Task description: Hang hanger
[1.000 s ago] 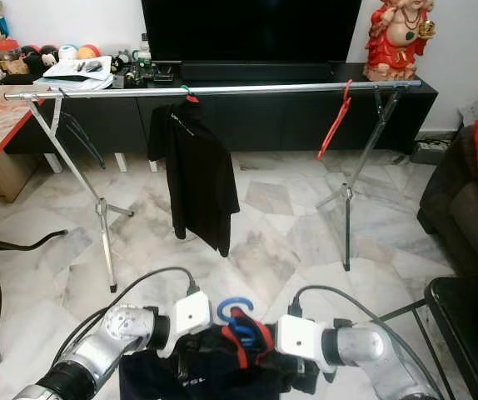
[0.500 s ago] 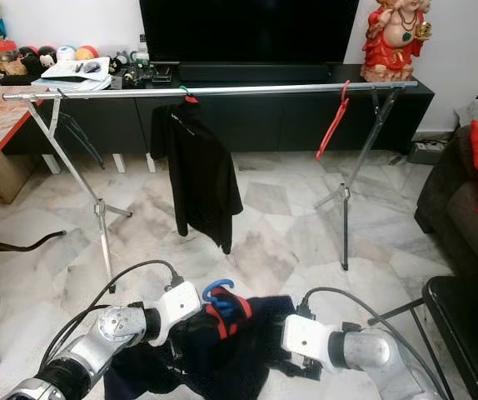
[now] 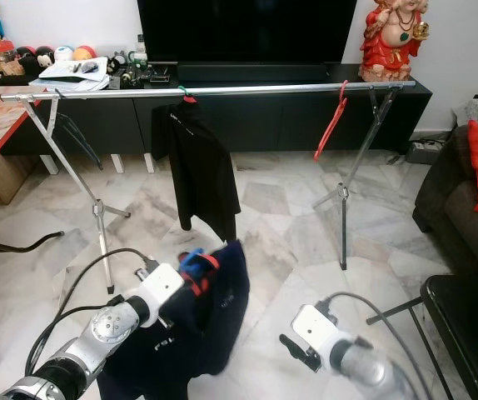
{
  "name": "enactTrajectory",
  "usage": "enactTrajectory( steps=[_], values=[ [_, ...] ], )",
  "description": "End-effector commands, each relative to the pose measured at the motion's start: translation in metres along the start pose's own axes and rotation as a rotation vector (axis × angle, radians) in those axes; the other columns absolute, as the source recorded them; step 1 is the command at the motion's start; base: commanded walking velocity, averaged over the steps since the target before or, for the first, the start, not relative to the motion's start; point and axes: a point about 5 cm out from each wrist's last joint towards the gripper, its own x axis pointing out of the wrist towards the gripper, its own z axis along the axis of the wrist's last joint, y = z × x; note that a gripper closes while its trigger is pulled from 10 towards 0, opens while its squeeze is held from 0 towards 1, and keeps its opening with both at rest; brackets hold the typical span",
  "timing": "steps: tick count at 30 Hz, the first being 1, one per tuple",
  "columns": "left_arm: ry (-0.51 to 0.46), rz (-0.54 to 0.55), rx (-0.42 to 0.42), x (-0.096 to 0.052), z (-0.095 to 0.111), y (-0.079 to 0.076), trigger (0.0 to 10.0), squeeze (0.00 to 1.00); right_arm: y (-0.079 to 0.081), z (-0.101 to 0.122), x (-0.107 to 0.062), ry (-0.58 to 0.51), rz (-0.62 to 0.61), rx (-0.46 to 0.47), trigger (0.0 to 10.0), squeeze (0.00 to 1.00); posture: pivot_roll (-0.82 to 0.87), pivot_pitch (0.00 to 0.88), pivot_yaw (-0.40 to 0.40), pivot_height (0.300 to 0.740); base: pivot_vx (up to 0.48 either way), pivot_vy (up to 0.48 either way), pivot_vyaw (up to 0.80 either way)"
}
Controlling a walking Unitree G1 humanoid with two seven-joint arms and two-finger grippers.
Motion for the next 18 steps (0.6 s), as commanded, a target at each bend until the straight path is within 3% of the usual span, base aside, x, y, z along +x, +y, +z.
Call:
enactTrajectory(
  steps=[1,3,6,11,18],
  values=[
    [0.016,0.034,-0.084,-0.003,-0.006,0.004,10.0,0.0,0.003,-0.015,-0.002,0.053,-0.059,0.084,10.0,0.0,-0.03,0.065,0.007,0.74,0.0,0.0,0.0],
    [0.007,0.067,-0.128,-0.009,-0.011,0.009,10.0,0.0,0.01,-0.033,-0.004,0.12,-0.164,0.311,10.0,0.0,-0.01,0.059,0.018,0.74,0.0,0.0,0.0],
    [-0.017,0.092,-0.141,-0.017,-0.016,0.012,10.0,0.0,0.018,-0.05,-0.008,0.189,-0.264,0.48,10.0,0.0,0.0,0.055,0.031,0.74,0.0,0.0,0.0],
    [-0.026,0.112,-0.188,-0.031,-0.027,0.018,10.0,0.0,0.035,-0.075,-0.017,0.295,-0.331,0.606,10.0,0.0,-0.01,0.044,0.048,0.74,0.0,0.0,0.0],
    [-0.027,0.126,-0.212,-0.04,-0.033,0.017,10.0,0.0,0.046,-0.088,-0.025,0.332,-0.388,0.702,10.0,0.0,0.01,0.038,0.055,0.74,0.0,0.0,0.0]
  ],
)
